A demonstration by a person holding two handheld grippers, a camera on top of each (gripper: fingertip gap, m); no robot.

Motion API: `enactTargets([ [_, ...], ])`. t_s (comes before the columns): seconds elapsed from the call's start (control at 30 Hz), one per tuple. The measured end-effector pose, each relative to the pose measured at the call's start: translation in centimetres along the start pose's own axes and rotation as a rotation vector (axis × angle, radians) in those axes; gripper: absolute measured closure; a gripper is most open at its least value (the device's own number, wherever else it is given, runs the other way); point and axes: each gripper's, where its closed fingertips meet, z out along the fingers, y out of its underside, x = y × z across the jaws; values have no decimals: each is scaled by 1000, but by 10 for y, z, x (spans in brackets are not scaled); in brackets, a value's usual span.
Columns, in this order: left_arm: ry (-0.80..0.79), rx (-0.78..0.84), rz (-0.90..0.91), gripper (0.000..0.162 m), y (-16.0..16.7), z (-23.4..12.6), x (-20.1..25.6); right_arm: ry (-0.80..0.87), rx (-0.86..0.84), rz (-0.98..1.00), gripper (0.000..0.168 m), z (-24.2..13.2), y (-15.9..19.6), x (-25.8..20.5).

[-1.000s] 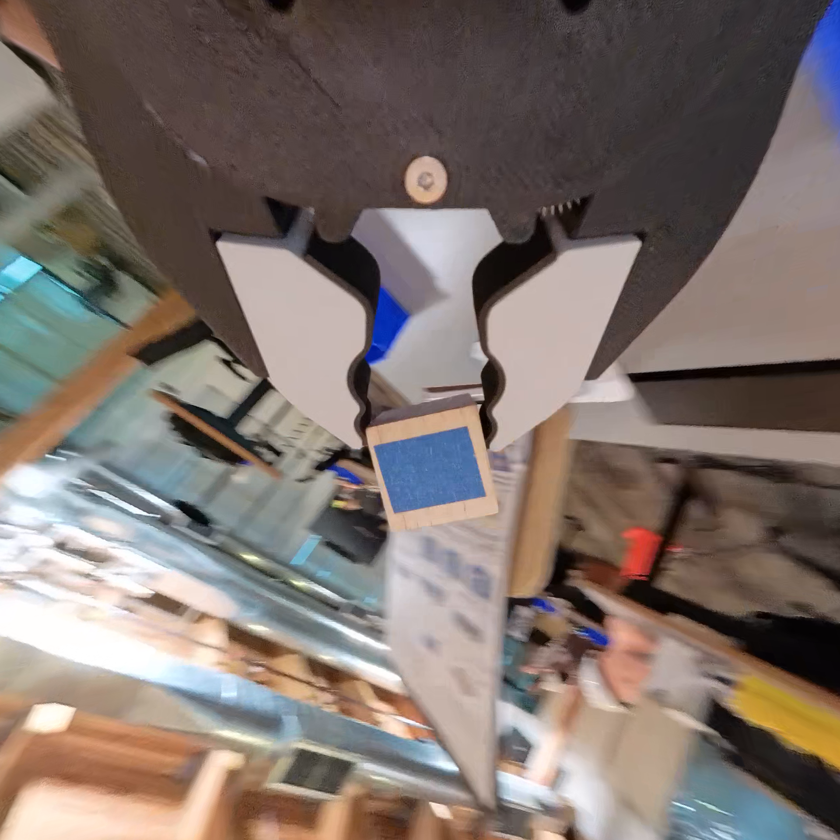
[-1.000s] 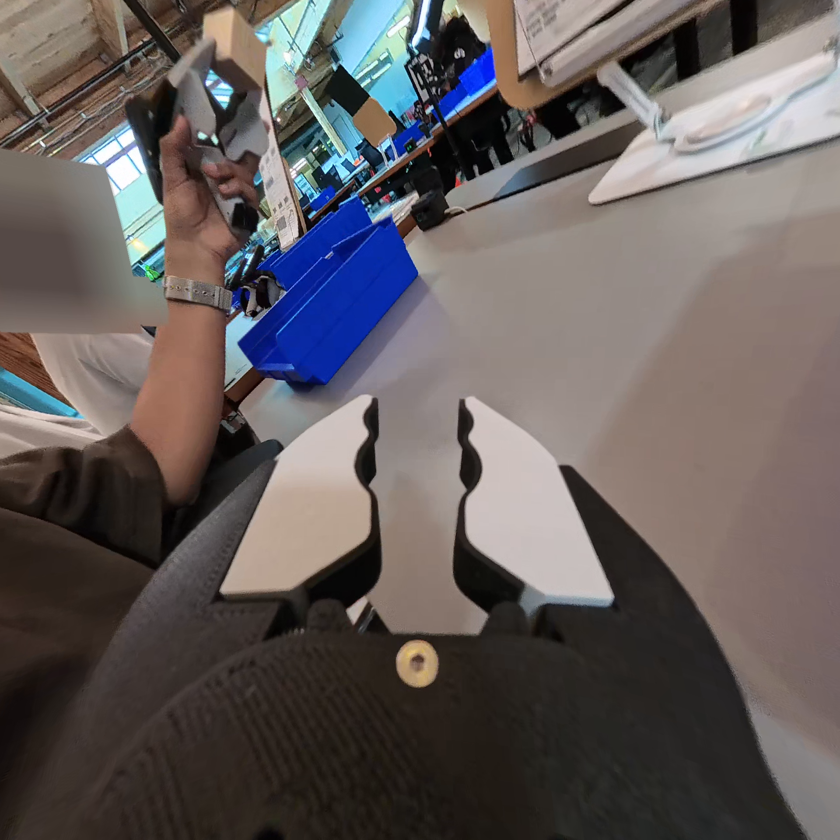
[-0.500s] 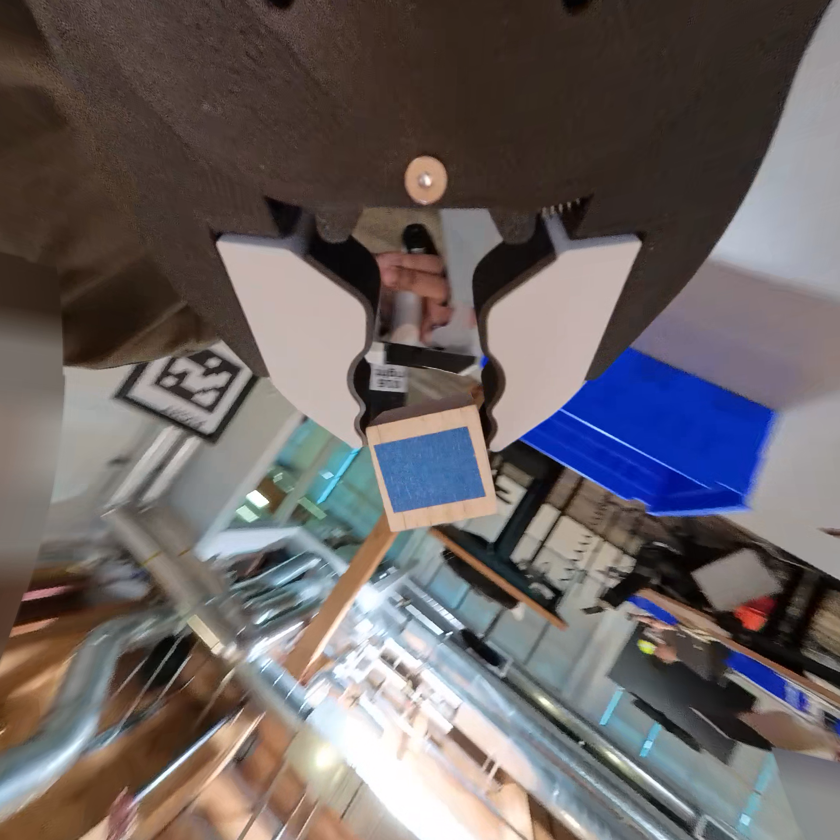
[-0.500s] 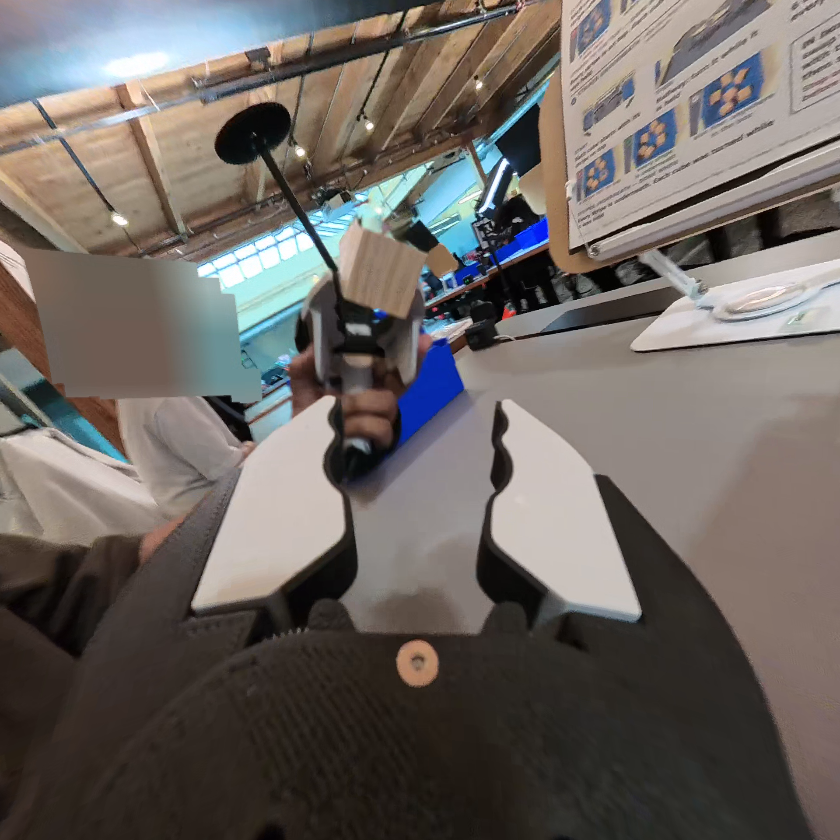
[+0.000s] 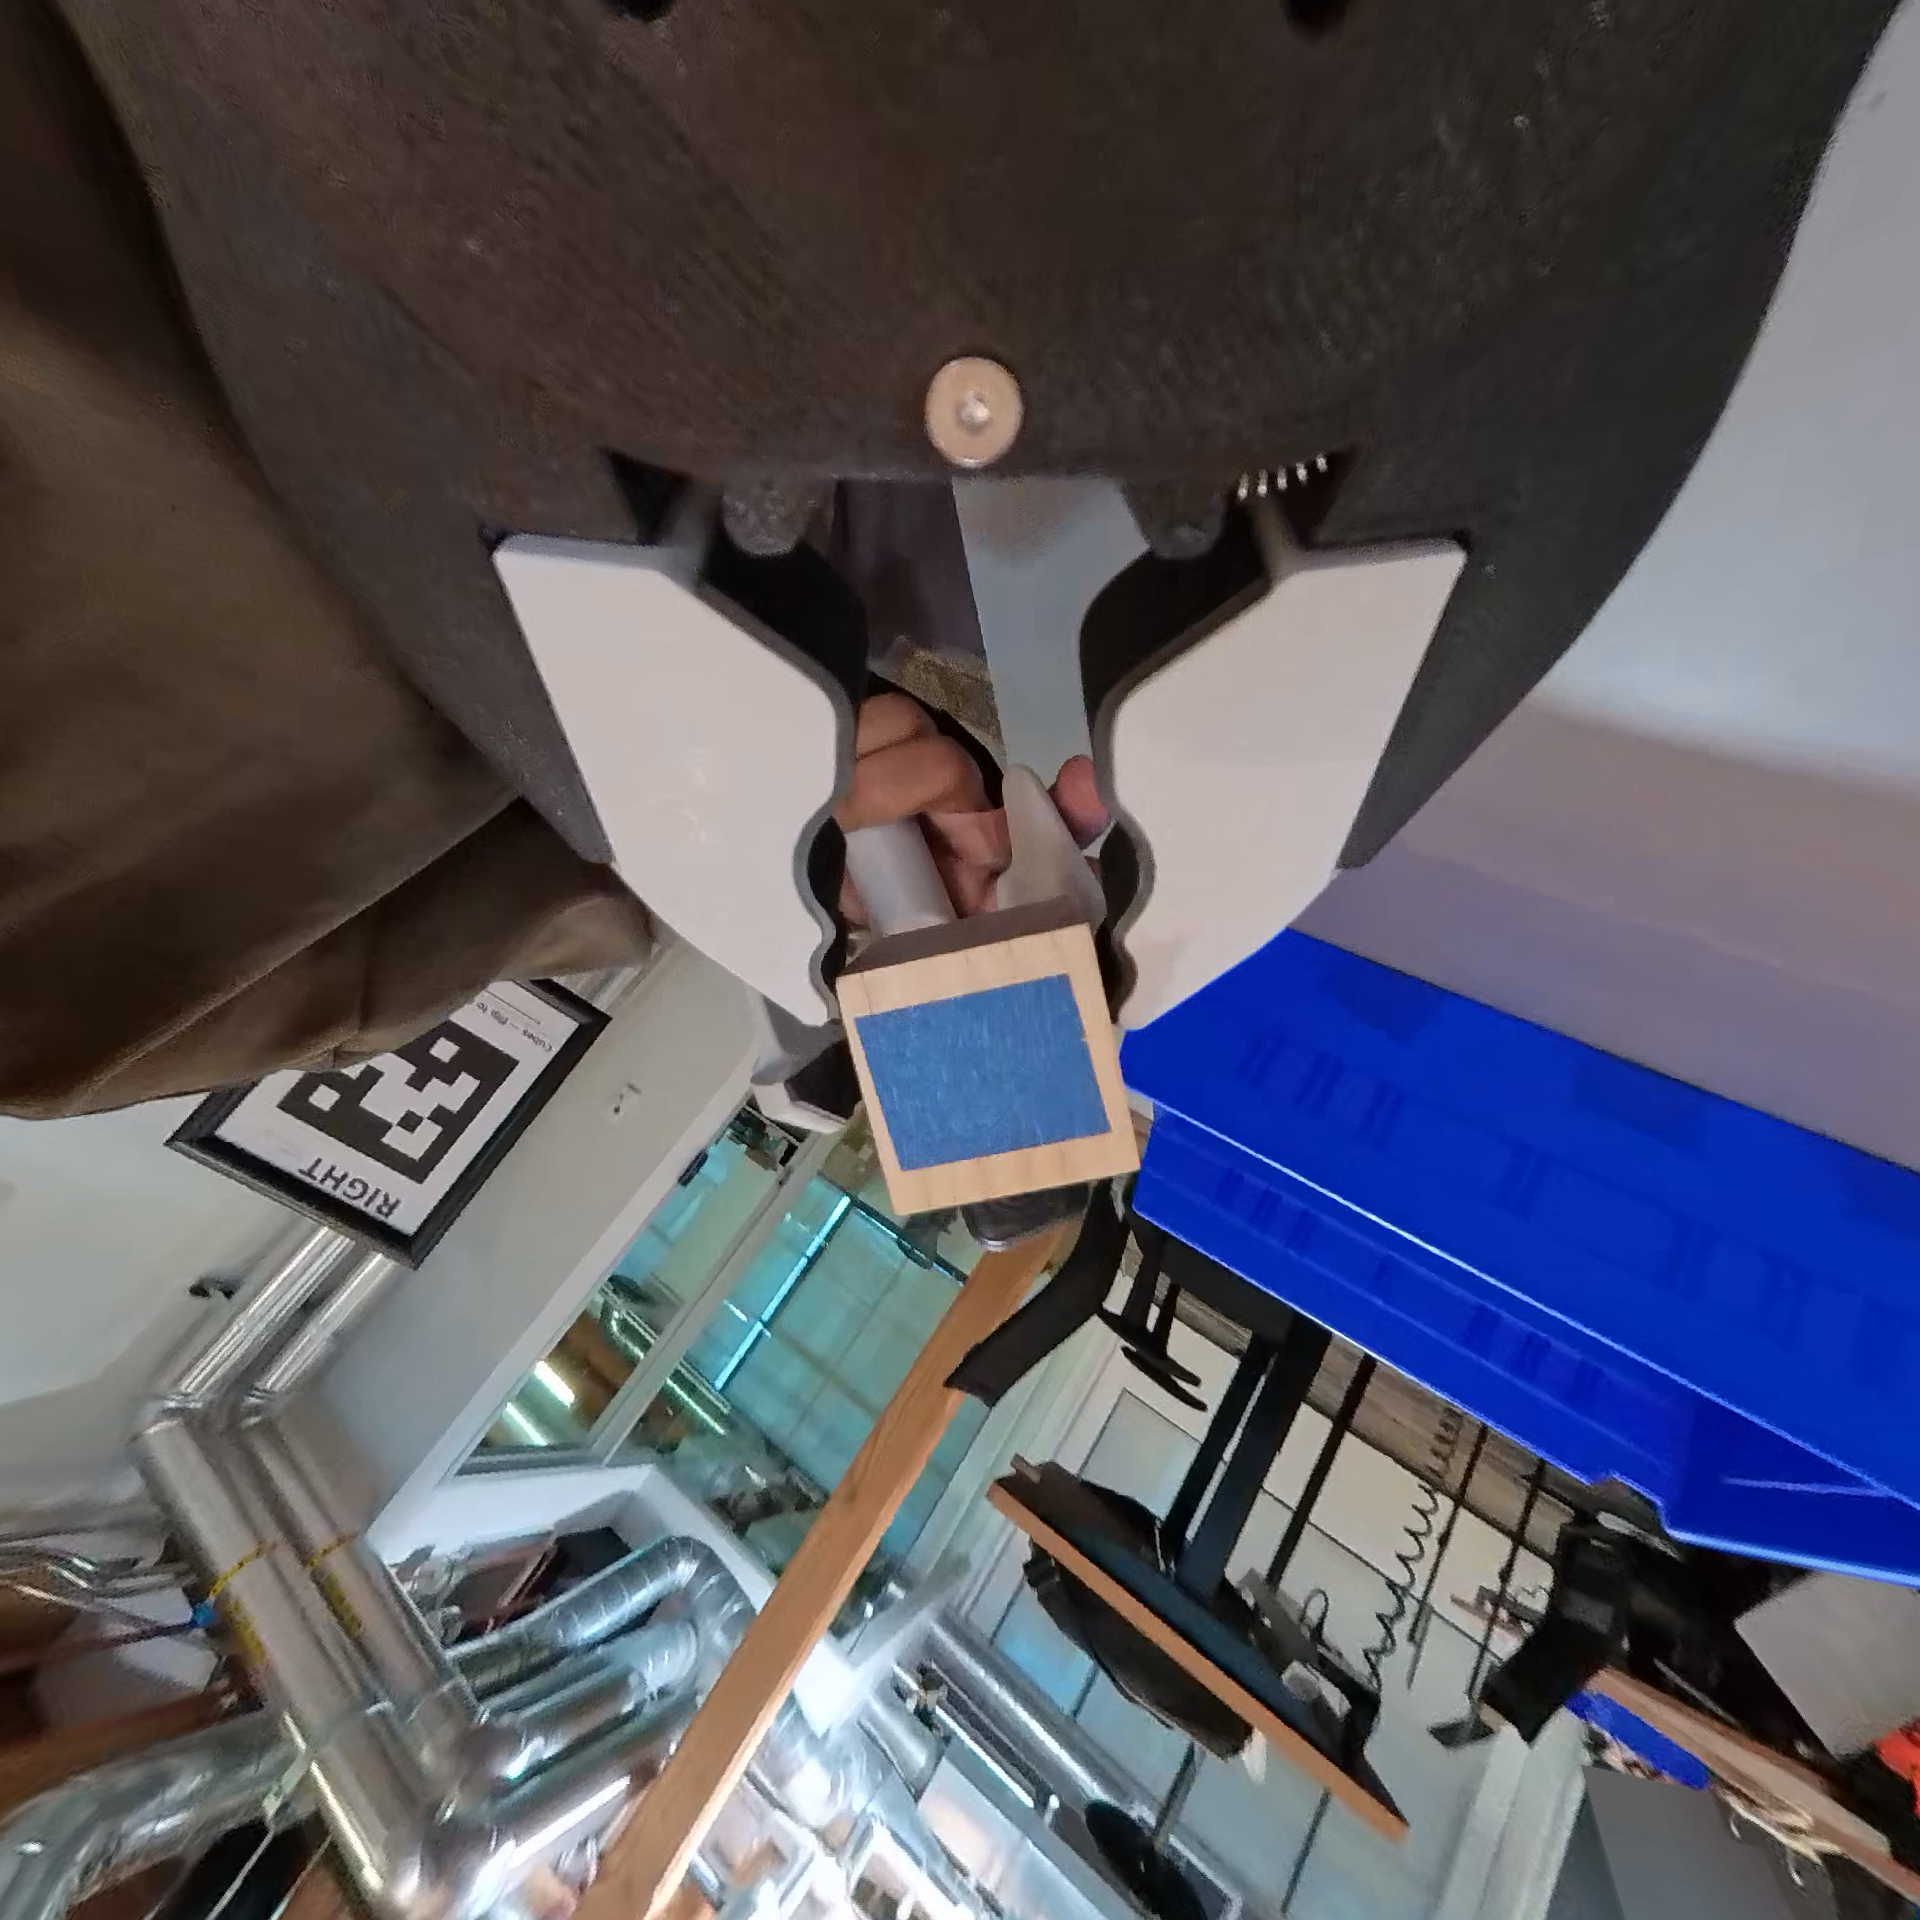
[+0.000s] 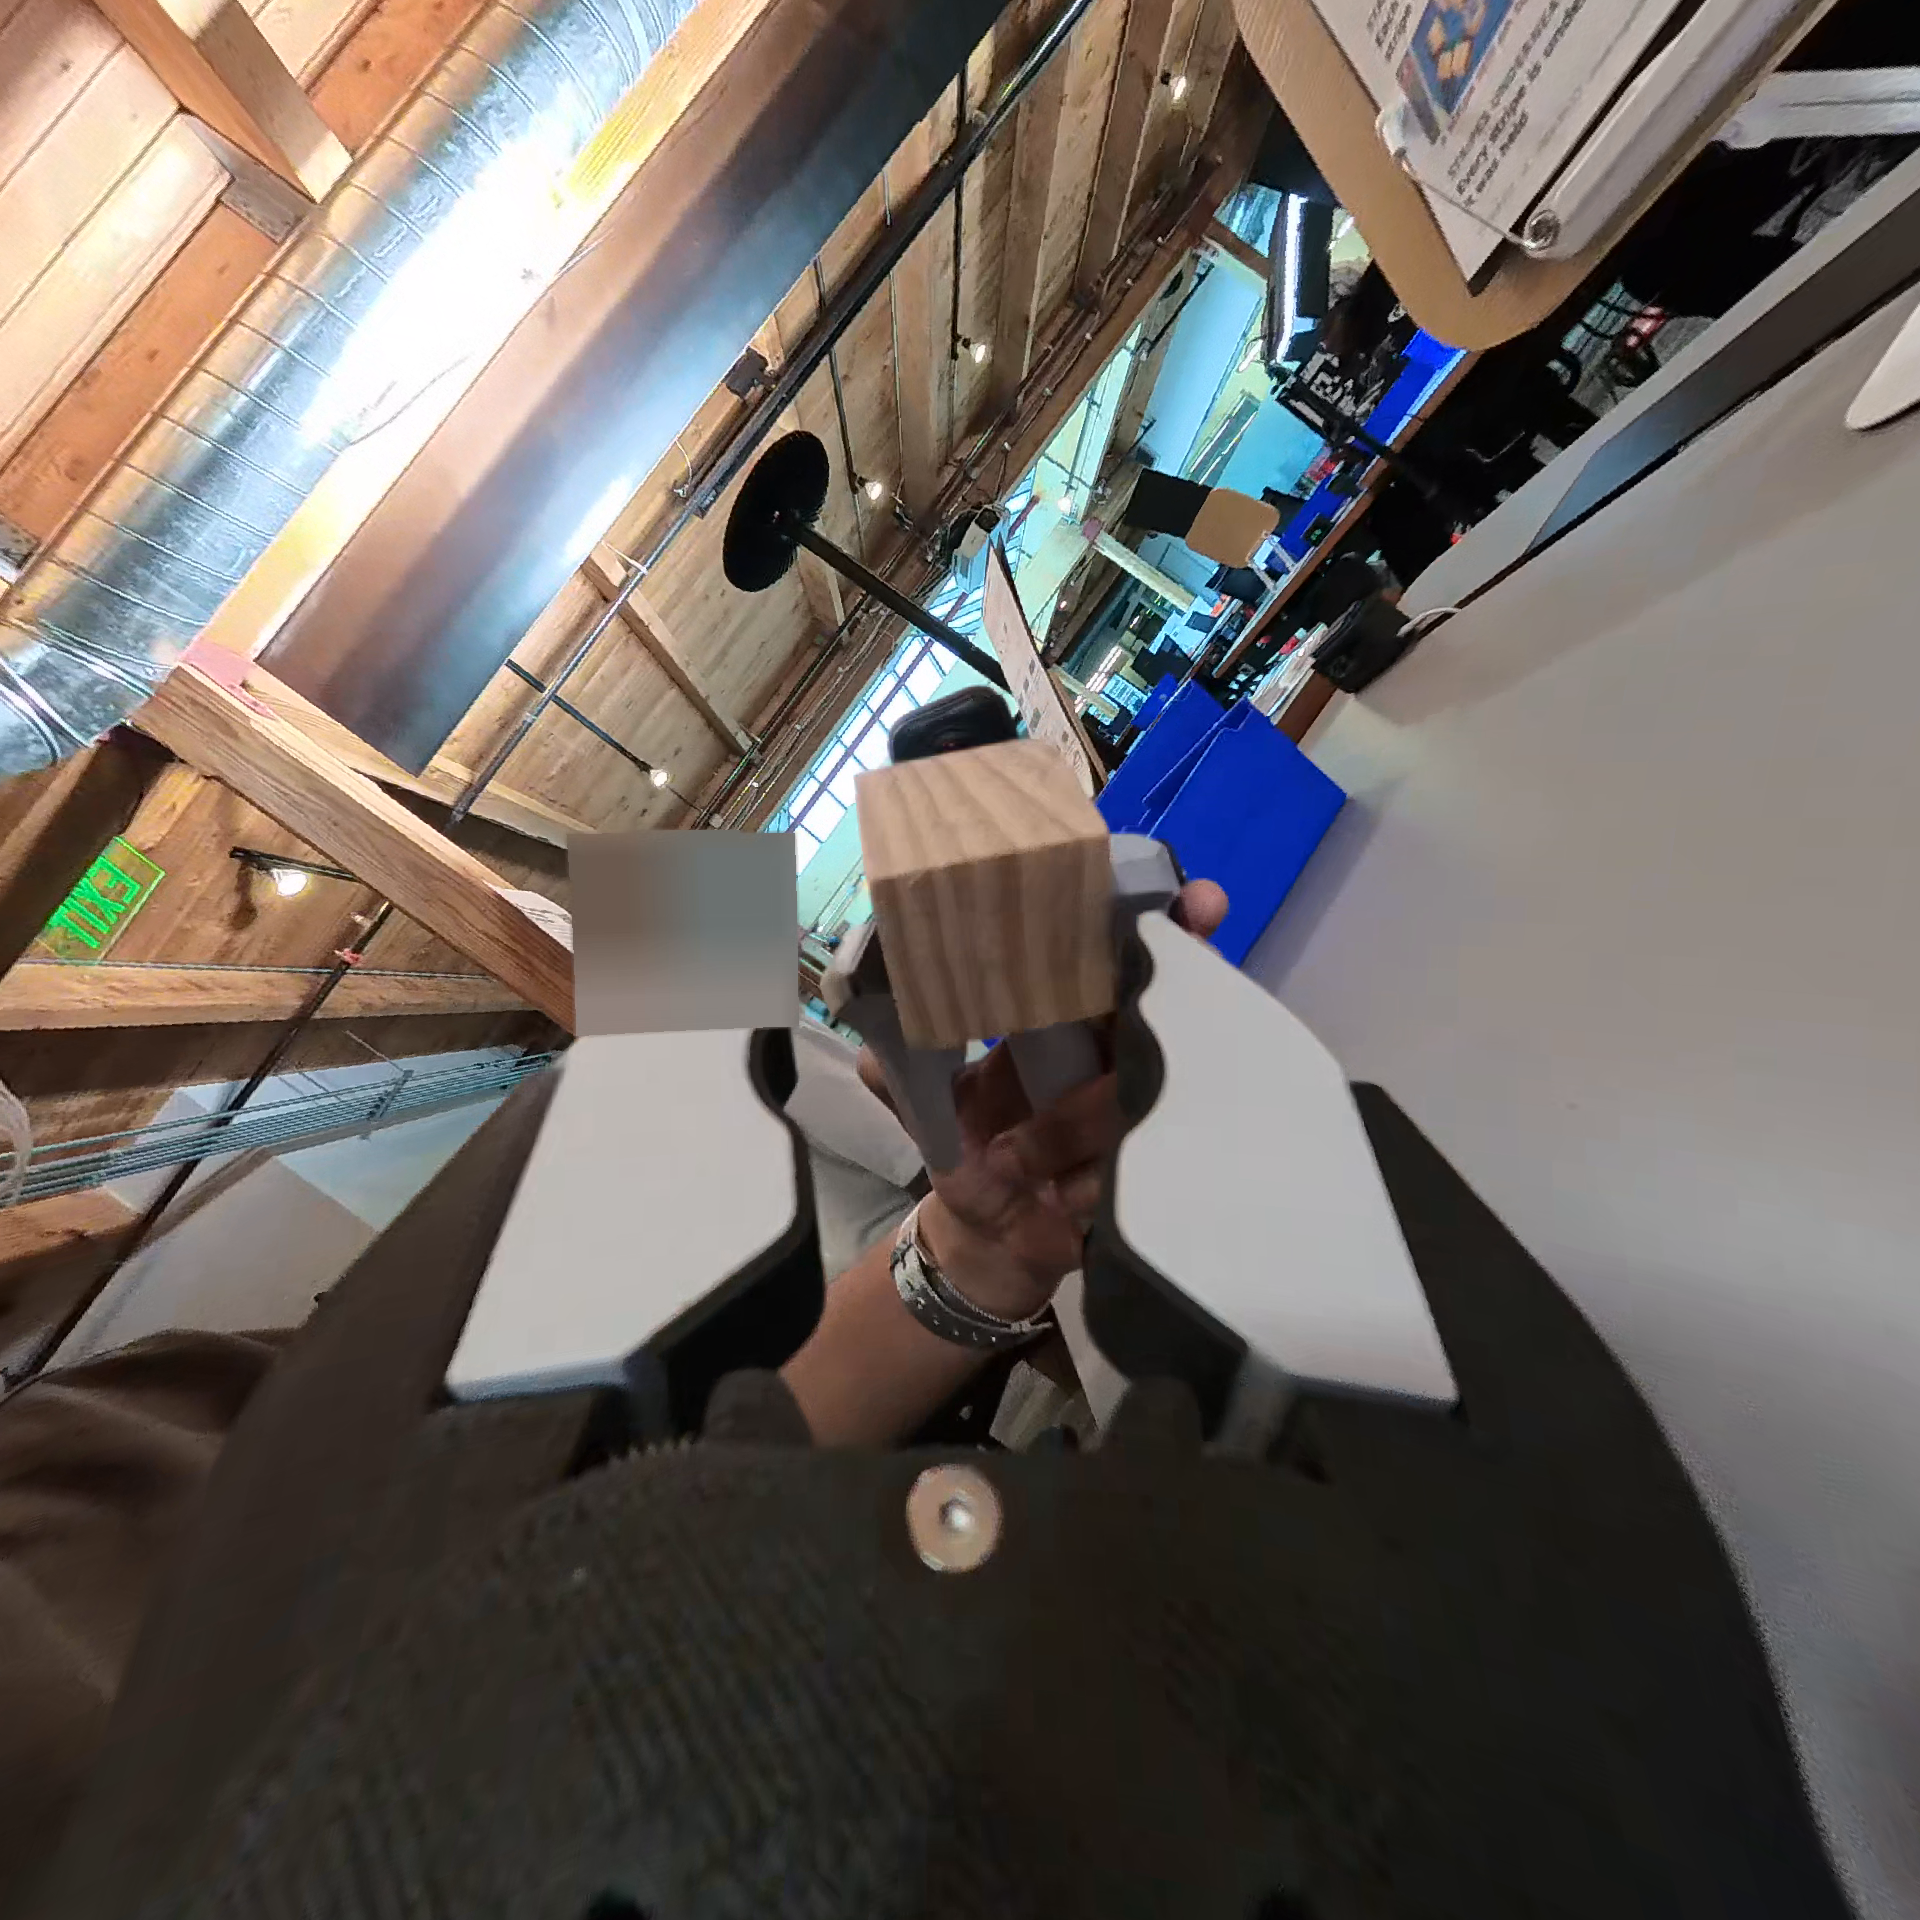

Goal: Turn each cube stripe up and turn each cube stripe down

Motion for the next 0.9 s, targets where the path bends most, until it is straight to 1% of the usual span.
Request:
enactTargets([
  [0.03, 9, -8, -5, 116, 3, 2, 1, 13, -1, -2, 114, 0, 0, 1],
  [0.07, 16, -6, -9, 116, 3, 3, 2, 38, -6, -14, 124, -1, 0, 4],
  [0.27, 91, 43, -59, 117, -3, 1, 9, 75, -49, -165, 125, 2, 0, -4],
  [0.33, 105, 71, -71, 115, -7, -3, 10, 100, -34, -226, 125, 1, -8, -11],
  [0.43, 55, 115, -81, 117, -12, -9, 2, 140, 15, -324, 125, -6, -45, -27],
  [0.53, 43, 139, -102, 116, -15, -14, -2, 245, 83, -432, 125, -24, -102, -35],
  [0.63, 25, 139, -105, 117, -13, -15, -7, 401, 80, -501, 125, -47, -163, -24],
  [0.67, 20, 129, -108, 117, -11, -14, -8, 494, 42, -545, 125, -57, -180, -9],
  [0.77, 8, 90, -118, 117, -2, -10, -12, 870, -35, -631, 125, -102, -232, 58],
  [0.83, 1, 67, -113, 117, 2, -7, -14, 1071, -136, -627, 125, -129, -248, 106],
  [0.9, -2, 40, -101, 117, 6, -5, -14, 1224, -240, -593, 124, -153, -255, 152],
])
